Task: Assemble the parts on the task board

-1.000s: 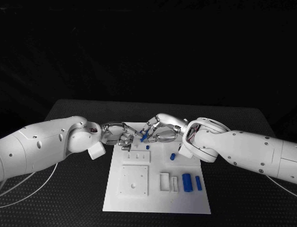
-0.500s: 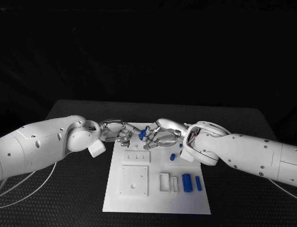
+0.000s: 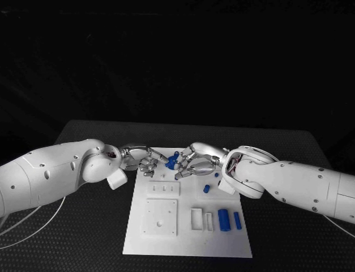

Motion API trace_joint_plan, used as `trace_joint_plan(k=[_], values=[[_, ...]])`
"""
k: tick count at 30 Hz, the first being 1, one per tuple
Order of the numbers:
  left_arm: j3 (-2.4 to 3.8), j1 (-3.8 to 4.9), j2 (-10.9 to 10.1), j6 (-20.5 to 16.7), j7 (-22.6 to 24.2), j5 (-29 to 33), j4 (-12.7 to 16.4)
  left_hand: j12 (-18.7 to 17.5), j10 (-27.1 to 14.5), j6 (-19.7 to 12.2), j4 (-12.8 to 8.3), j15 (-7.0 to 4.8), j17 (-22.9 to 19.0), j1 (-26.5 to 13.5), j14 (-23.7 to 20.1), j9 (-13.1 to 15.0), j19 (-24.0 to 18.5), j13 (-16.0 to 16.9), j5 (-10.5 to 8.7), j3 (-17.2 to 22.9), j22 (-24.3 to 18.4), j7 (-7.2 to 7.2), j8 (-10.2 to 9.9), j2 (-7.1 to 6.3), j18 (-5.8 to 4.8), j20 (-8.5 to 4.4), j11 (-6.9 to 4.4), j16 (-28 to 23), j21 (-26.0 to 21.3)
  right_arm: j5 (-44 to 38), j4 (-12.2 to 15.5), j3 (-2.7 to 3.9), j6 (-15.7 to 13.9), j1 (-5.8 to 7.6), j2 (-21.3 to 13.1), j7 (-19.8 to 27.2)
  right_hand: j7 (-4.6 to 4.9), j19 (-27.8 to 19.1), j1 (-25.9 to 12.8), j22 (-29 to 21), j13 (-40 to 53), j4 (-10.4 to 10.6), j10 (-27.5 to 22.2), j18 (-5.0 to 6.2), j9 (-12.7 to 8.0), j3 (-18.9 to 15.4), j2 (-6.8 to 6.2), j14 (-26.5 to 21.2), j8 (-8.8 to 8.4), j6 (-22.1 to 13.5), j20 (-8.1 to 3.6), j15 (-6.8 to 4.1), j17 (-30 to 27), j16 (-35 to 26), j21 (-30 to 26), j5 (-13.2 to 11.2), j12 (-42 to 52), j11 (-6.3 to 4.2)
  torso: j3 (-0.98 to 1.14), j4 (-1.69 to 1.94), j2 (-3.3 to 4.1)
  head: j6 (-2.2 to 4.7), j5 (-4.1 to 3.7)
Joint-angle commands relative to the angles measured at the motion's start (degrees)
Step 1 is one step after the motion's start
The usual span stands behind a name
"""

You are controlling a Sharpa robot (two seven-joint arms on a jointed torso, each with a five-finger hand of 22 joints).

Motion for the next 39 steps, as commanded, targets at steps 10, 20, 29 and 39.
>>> trace_joint_plan(k=[10, 20, 29, 39], values=[[0.06, 0.8, 0.8, -11.8, -12.5, -14.7, 1.0, 0.0, 2.4, 5.2, -0.4, -2.54, -0.5, 1.2, 2.7, 5.3, 1.5, -0.4, 5.38, -0.5, 0.2, -1.02, 3.0, 0.07, 0.15, -7.28, -1.01, 0.0, 0.3, 3.3, -5.8, 1.79, -2.5, 1.08, -1.7, -0.8, -0.1, -0.3, 0.4, 0.2, -0.1, 0.1, -0.4, -0.49, -0.2, 0.0, -0.56, -0.3, -0.35, -0.1, 0.09, -0.13, 0.1, -0.4, -0.2, 1.9, 0.1, -0.01, -0.01, -0.01, -0.03, -0.09, -0.06], [-0.34, 2.38, 3.3, -11.7, -16.2, -18.9, 0.4, 0.1, 3.7, 6.5, -0.4, -2.77, -0.5, 1.2, 3.4, 6.5, 1.9, -0.4, 5.73, -0.4, 0.0, -1.42, 3.6, -0.75, 0.17, -7.39, -1.3, 0.1, 0.3, 5.5, -11.2, 3.9, -2.6, 3.14, -1.2, -0.7, -0.06, -0.4, 0.8, 0.3, -0.2, 0.1, -0.6, -0.51, -0.2, 0.4, -0.87, -0.4, -0.4, -0.1, 0.11, -0.09, 0.1, -0.5, -0.2, 3.5, 0.1, 0.02, 0.07, 0.06, -0.08, -0.48, 0.12], [-1.12, 2.71, 5.3, -11.0, -18.5, -21.8, 0.4, 0.7, 5.1, 8.1, -0.4, -3.23, -0.5, 1.1, 4.2, 7.8, 2.4, -0.1, 6.19, -0.4, 0.0, -2.05, 4.3, -1.12, 0.17, -7.48, -1.87, 0.4, 0.5, 7.0, -15.7, 4.34, -2.5, 3.72, 0.0, -0.7, -0.02, -0.5, 1.0, 0.4, -0.2, 0.1, -0.6, -0.55, -0.3, 0.5, -1.0, -0.5, -0.44, -0.2, 0.13, -0.04, 0.0, -0.6, -0.2, 4.2, 0.1, 0.06, 0.0, 0.02, -0.05, -0.77, 0.13], [-2.71, 3.04, 6.1, -11.0, -20.0, -23.1, 1.0, 1.6, 5.8, 9.3, -0.4, -3.51, -0.4, 0.6, 4.7, 9.4, 2.7, 0.5, 8.08, -0.3, 0.0, -2.48, 4.8, -1.05, 0.18, -7.54, -2.2, 0.7, 0.6, 7.2, -17.4, 4.37, -2.0, 3.76, 0.5, -0.6, 0.01, -0.6, 1.2, 0.5, -0.2, 0.0, -0.7, -0.58, -0.3, 0.7, -1.05, -0.5, -0.45, -0.2, 0.15, 0.0, 0.0, -0.7, -0.2, 4.9, 0.1, 0.07, 0.01, -0.01, -0.06, -0.96, 0.22]])
